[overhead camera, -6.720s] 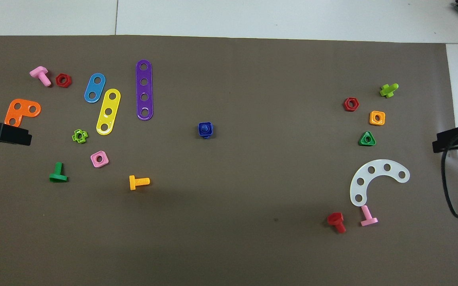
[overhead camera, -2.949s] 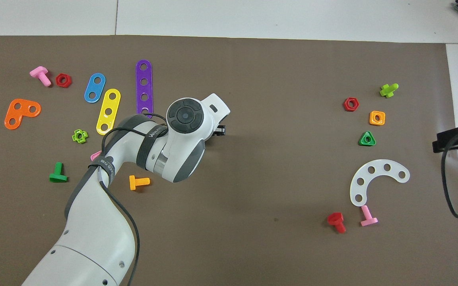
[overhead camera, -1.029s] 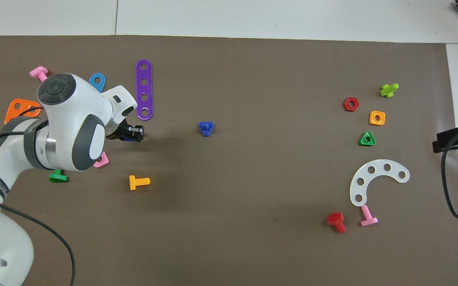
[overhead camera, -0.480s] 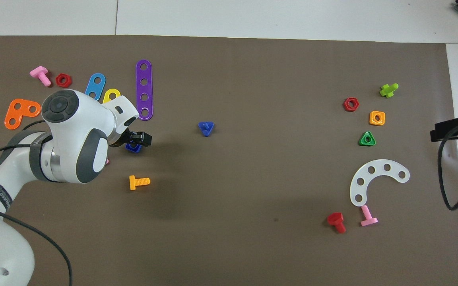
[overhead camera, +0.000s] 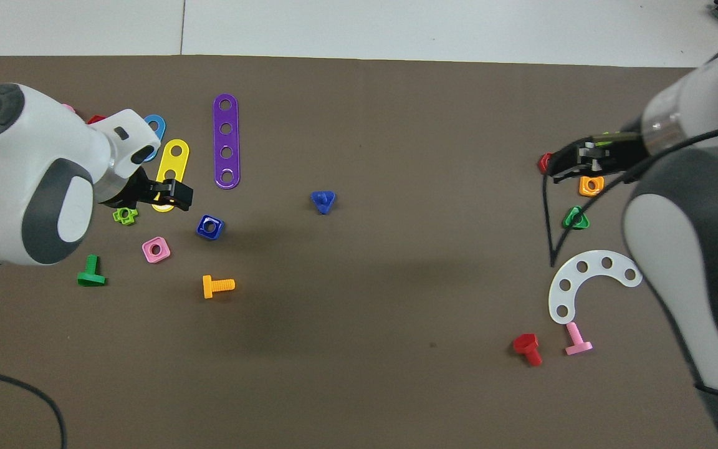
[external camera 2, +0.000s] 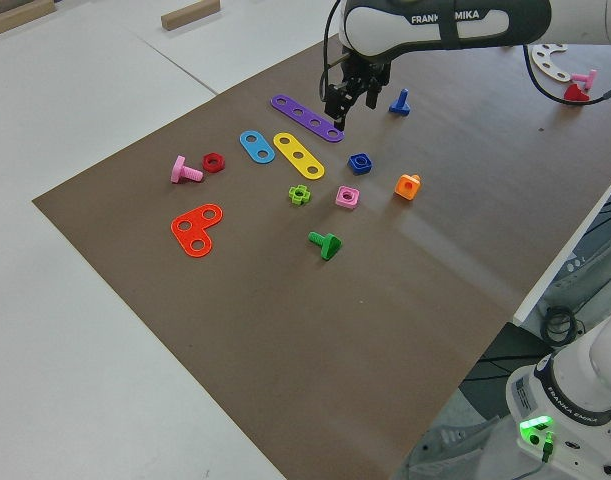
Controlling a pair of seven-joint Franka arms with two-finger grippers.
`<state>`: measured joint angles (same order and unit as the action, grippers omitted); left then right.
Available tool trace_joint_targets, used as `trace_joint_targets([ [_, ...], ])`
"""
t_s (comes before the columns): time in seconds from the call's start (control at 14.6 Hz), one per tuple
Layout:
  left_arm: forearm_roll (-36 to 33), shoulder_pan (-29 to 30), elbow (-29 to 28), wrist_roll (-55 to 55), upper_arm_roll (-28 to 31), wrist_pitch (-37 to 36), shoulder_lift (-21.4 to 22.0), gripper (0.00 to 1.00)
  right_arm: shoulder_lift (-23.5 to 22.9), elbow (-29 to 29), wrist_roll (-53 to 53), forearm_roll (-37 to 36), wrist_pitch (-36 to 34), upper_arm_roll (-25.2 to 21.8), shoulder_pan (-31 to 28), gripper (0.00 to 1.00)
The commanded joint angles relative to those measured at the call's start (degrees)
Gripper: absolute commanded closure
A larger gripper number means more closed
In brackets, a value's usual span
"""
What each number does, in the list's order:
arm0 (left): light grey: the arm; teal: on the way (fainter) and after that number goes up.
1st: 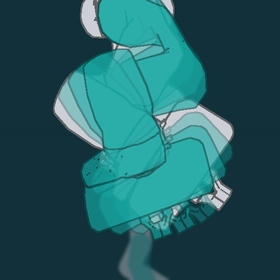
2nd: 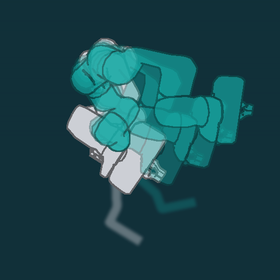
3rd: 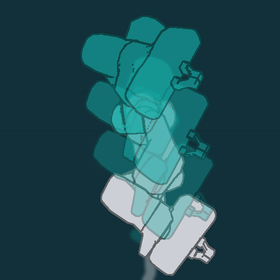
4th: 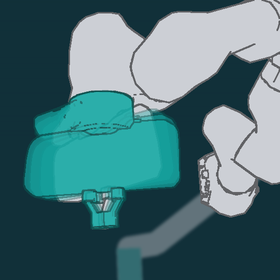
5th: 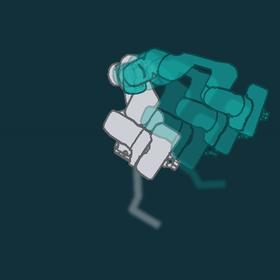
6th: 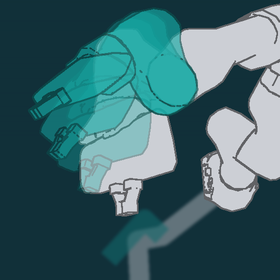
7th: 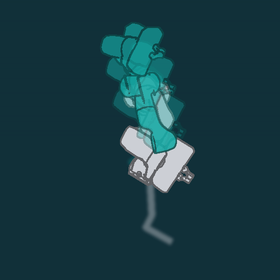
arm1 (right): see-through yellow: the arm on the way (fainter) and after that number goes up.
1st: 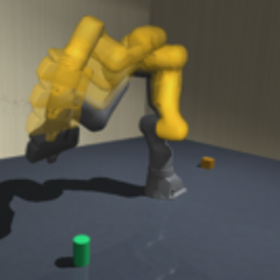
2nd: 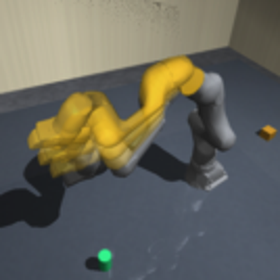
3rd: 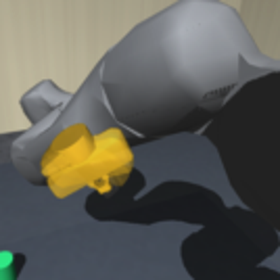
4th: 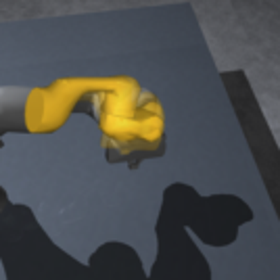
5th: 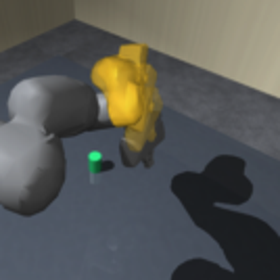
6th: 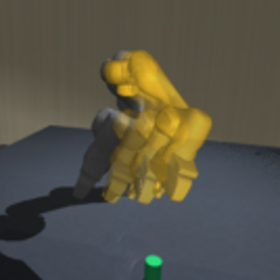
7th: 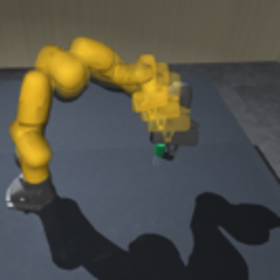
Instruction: Unscrew and place screws in storage area
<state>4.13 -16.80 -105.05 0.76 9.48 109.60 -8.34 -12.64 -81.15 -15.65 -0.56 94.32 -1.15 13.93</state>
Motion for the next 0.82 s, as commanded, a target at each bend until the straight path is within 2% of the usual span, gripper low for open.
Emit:
trace_joint_targets([
  [0.0,-6.82,1.51,-0.68,-0.4,0.01,-6.14,5.69,0.0,-11.14,7.49,-10.58,0.91,6.27,2.29,5.12,0.0],
  [0.07,-8.16,1.86,-1.03,-0.49,0.01,-7.55,8.14,0.0,-13.87,7.5,-16.2,0.57,11.1,2.47,8.88,0.0],
  [0.21,-8.26,3.53,-1.12,-0.67,-0.07,-10.27,12.37,0.0,-18.45,7.41,-20.55,0.3,19.29,2.38,12.78,0.0],
  [0.41,-8.26,3.62,-0.34,-0.67,0.01,-14.49,16.24,0.0,-26.0,9.25,-23.54,-0.05,26.16,1.86,18.13,0.0],
  [0.62,-8.26,3.45,0.89,-0.67,-0.6,-15.47,16.96,0.0,-28.22,8.56,-23.64,-4.53,29.16,2.47,19.46,0.02],
  [0.75,-7.91,3.18,1.16,-0.67,-0.78,-15.47,16.87,0.0,-28.4,7.42,-23.29,-4.62,32.76,2.47,20.35,0.1],
])
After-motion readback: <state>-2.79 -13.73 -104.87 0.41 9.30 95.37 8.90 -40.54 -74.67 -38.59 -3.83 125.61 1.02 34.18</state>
